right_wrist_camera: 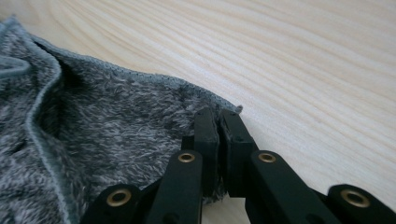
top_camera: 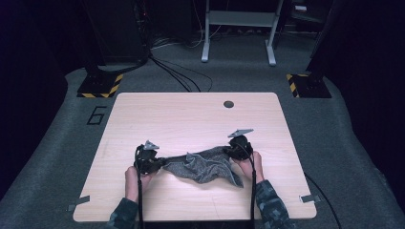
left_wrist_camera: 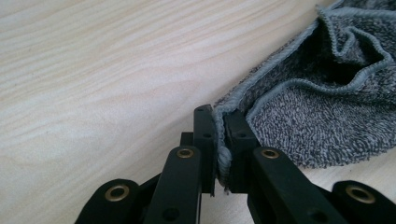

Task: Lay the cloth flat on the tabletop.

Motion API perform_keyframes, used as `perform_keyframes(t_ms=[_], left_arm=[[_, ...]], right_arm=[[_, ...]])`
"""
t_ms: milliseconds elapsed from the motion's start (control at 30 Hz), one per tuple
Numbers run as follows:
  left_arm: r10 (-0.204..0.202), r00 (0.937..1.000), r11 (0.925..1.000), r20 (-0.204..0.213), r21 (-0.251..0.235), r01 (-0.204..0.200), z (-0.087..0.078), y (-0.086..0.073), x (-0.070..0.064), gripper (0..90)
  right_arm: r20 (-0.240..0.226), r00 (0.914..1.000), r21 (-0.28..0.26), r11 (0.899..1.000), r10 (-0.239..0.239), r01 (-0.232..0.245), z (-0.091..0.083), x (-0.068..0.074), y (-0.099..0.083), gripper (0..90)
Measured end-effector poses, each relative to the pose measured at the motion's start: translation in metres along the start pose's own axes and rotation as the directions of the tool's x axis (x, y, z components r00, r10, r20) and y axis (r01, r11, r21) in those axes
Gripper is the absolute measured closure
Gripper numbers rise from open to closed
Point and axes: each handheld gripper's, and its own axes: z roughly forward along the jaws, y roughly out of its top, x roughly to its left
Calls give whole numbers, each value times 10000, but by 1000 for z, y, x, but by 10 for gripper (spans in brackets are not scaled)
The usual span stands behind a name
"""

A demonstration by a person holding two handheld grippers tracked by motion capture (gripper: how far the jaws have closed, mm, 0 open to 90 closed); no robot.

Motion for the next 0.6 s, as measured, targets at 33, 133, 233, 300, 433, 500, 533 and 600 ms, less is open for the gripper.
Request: perform_keyframes(t_ms=[33, 133, 233, 300, 433, 500, 533, 600], left_arm=[[40, 10000, 10000, 45, 16, -40, 0, 1, 0, 853], [111, 9999, 9999, 3, -11, -111, 0, 3, -1, 852], [221, 9997, 9998, 47, 2, -221, 4, 5, -2, 853], [261, 9996, 9997, 107, -26, -261, 5, 6, -3, 855], [327, 9989, 9994, 340, -134, -322, 3, 11, -3, 865], [402, 9984, 9991, 388, -177, -395, 1, 15, -4, 868], [352, 9984, 9991, 443, -268, -341, 0, 17, -5, 869], [532, 9974, 9985, 481, -154, -525, -1, 19, -6, 870]], right_arm=[[-13, 10000, -82, 10000, 33, -33, -4, 2, -1, 866], [-5, 10000, -170, 9998, -67, 67, -15, 6, -7, 868], [11, 10000, -294, 9995, -65, 66, -25, 10, -13, 869], [47, 10000, -415, 9991, -40, 42, -31, 12, -18, 871], [30, 10000, -883, 9961, 92, -89, -45, 15, -25, 874], [58, 10000, -1012, 9948, 77, -71, -51, 16, -26, 874], [98, 9999, -1032, 9946, 128, -117, -54, 16, -27, 875], [109, 9999, -1106, 9938, 119, -106, -58, 16, -27, 875]])
